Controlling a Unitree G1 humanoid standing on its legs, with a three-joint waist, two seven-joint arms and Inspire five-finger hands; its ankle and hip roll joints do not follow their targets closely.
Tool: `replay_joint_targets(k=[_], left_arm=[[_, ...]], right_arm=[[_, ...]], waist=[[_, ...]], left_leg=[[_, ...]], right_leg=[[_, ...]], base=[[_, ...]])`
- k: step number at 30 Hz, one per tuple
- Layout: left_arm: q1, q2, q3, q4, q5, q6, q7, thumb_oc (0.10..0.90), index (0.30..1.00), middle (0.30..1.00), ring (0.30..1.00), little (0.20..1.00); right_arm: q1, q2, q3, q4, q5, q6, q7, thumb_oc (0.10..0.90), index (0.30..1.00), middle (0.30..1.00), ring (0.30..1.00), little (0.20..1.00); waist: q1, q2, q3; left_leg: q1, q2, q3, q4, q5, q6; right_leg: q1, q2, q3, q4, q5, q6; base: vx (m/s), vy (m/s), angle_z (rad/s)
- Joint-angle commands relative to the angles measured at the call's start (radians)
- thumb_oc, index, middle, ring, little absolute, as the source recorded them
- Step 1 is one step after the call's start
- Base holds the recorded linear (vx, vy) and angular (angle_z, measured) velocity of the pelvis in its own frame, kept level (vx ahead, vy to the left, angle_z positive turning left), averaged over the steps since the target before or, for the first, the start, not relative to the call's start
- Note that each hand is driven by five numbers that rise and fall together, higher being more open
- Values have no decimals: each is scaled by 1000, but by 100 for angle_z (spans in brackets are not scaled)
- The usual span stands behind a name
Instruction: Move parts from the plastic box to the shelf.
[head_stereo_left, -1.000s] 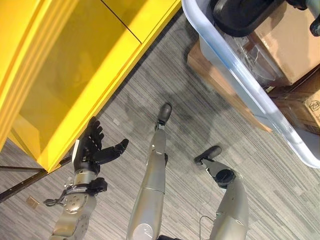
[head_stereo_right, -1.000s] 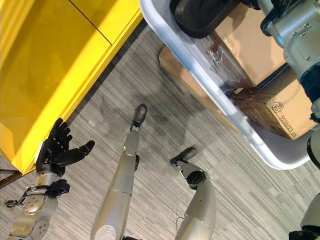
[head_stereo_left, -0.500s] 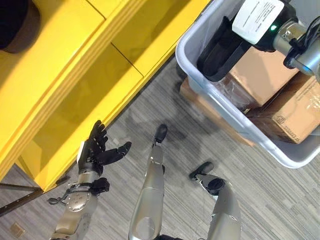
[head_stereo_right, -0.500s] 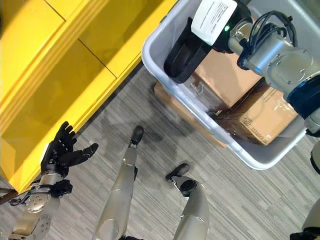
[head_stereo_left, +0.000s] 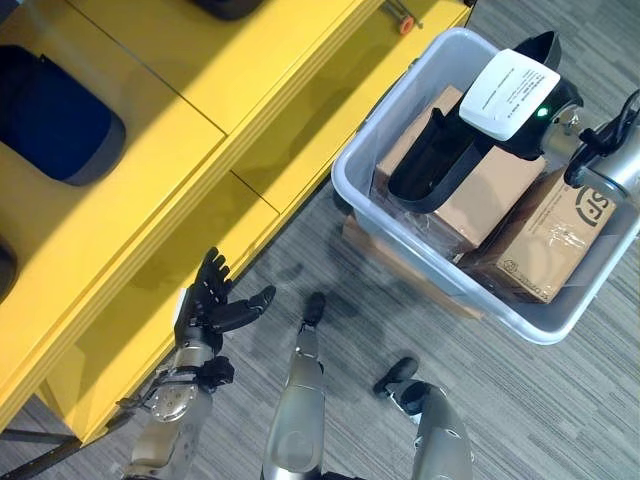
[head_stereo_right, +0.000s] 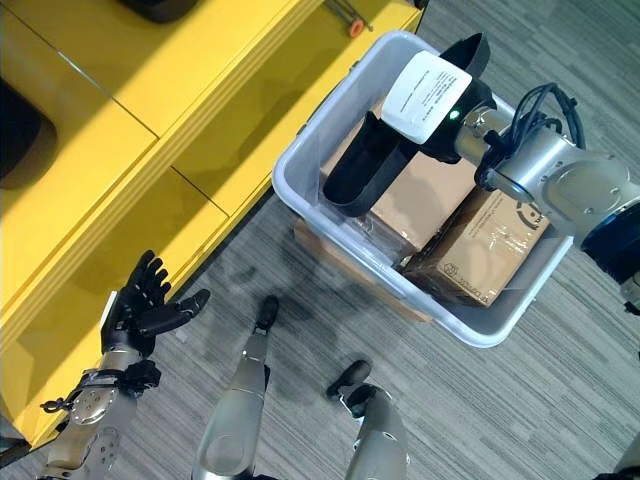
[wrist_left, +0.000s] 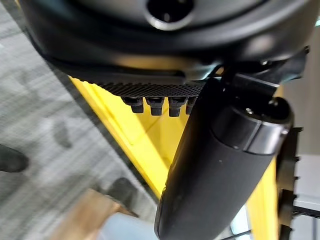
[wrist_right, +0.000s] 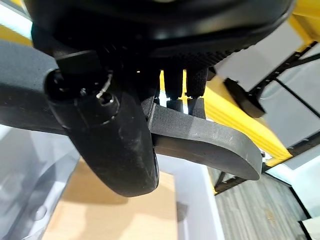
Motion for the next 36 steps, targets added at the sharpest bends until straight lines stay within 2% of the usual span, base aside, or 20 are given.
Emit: replay_joint_targets(k=[1, 4, 6, 10, 13, 14, 16, 18, 20, 21, 22, 23, 25, 28, 32, 36], left_arm=[[3, 33, -5, -31, 41, -60, -18, 900, 1000, 1000, 1000, 1000], [-3, 36, 1, -44, 89, -52, -17, 900, 1000, 1000, 1000, 1000], [-3, 38, 10, -57, 133, -48, -15, 900, 1000, 1000, 1000, 1000], [-13, 52, 40, -73, 297, -53, 15, 900, 1000, 1000, 1000, 1000], [-15, 65, 47, -88, 364, -55, 27, 900, 1000, 1000, 1000, 1000], [-23, 69, 58, -95, 412, -61, 46, 900, 1000, 1000, 1000, 1000], [-28, 78, 57, -98, 431, -63, 54, 900, 1000, 1000, 1000, 1000], [-44, 83, 65, -104, 504, -63, 78, 900, 1000, 1000, 1000, 1000], [-63, 106, 83, -107, 649, -55, 139, 900, 1000, 1000, 1000, 1000], [-75, 118, 84, -106, 697, -52, 163, 900, 1000, 1000, 1000, 1000], [-93, 145, 98, -115, 805, -41, 204, 900, 1000, 1000, 1000, 1000], [-96, 147, 100, -113, 830, -41, 218, 900, 1000, 1000, 1000, 1000], [-139, 221, 96, -111, 1019, -24, 283, 900, 1000, 1000, 1000, 1000], [-151, 246, 92, -112, 1071, -24, 308, 900, 1000, 1000, 1000, 1000], [-224, 302, 45, -111, 1232, 11, 366, 900, 1000, 1000, 1000, 1000], [-259, 316, 18, -102, 1273, 23, 379, 900, 1000, 1000, 1000, 1000]], right_arm=[[-34, -30, -130, -10, 78, 51, -59, 400, 300, 300, 300, 300], [41, -40, -207, -42, 102, 42, -57, 400, 300, 300, 300, 300], [126, -43, -298, -68, 126, 36, -56, 400, 300, 300, 300, 300], [303, -31, -477, -122, 197, 6, -58, 400, 300, 300, 300, 300], [374, -22, -544, -135, 213, -3, -57, 400, 300, 300, 300, 300], [444, -4, -616, -144, 238, -6, -59, 400, 300, 300, 300, 300], [489, 4, -662, -155, 254, -9, -56, 400, 300, 300, 300, 300], [611, 54, -799, -174, 317, -16, -60, 400, 300, 300, 300, 300], [716, 124, -907, -199, 386, -30, -56, 400, 300, 300, 300, 300], [725, 132, -913, -204, 389, -36, -57, 400, 300, 300, 300, 300], [744, 162, -935, -210, 418, -44, -62, 400, 300, 300, 300, 300], [757, 170, -947, -218, 424, -48, -63, 400, 300, 300, 300, 300], [770, 201, -957, -222, 453, -65, -71, 400, 300, 300, 300, 300], [783, 215, -970, -231, 464, -75, -79, 400, 300, 300, 300, 300], [760, 259, -948, -227, 479, -83, -85, 400, 300, 300, 300, 300], [740, 266, -932, -222, 489, -86, -82, 400, 300, 300, 300, 300]], waist=[[-16, -59, -109], [-30, -67, -140], [-35, -71, -155], [-60, -89, -213], [-67, -97, -239], [-79, -100, -265], [-79, -106, -277], [-97, -106, -316], [-116, -105, -360], [-120, -109, -369], [-129, -107, -385], [-130, -109, -393], [-144, -108, -421], [-150, -109, -433], [-178, -109, -453], [-184, -111, -456]], left_leg=[[100, 9, 28, -41, -95, -21], [134, 7, 37, -43, -108, -18], [145, 2, 44, -37, -100, -9], [206, 0, 65, -37, -132, 1], [232, -1, 76, -38, -145, 5], [258, -1, 87, -44, -153, 7], [270, 1, 94, -48, -158, 9], [296, 1, 107, -51, -169, 15], [345, 2, 129, -56, -197, 22], [350, 1, 133, -57, -196, 23], [375, 5, 146, -60, -211, 22], [378, 4, 151, -60, -209, 24], [400, 4, 170, -66, -220, 23], [409, 5, 177, -72, -222, 24], [440, 4, 200, -81, -235, 28], [447, 5, 207, -81, -238, 28]], right_leg=[[165, 24, 60, -292, 151, 137], [205, 19, 60, -316, 158, 145], [227, 14, 48, -338, 184, 140], [279, 15, 71, -375, 193, 152], [302, 15, 78, -387, 194, 156], [323, 16, 86, -402, 200, 162], [332, 17, 91, -411, 202, 164], [352, 17, 104, -431, 212, 168], [381, 18, 124, -435, 203, 174], [384, 18, 128, -441, 208, 175], [399, 20, 138, -443, 202, 179], [400, 19, 143, -451, 209, 179], [410, 21, 159, -466, 214, 182], [411, 24, 169, -473, 218, 183], [418, 26, 199, -482, 230, 187], [420, 26, 206, -484, 230, 188]], base=[[30, 31, 0], [46, 50, 0], [-18, 81, -8], [41, 46, -7], [72, 28, -26], [77, 40, -22], [59, 41, -14], [93, 68, -30], [126, 65, -25], [124, 48, -24], [65, 40, -30], [81, 40, -33], [44, 38, -25], [30, 18, -7], [42, 23, -16], [15, 6, -2]])
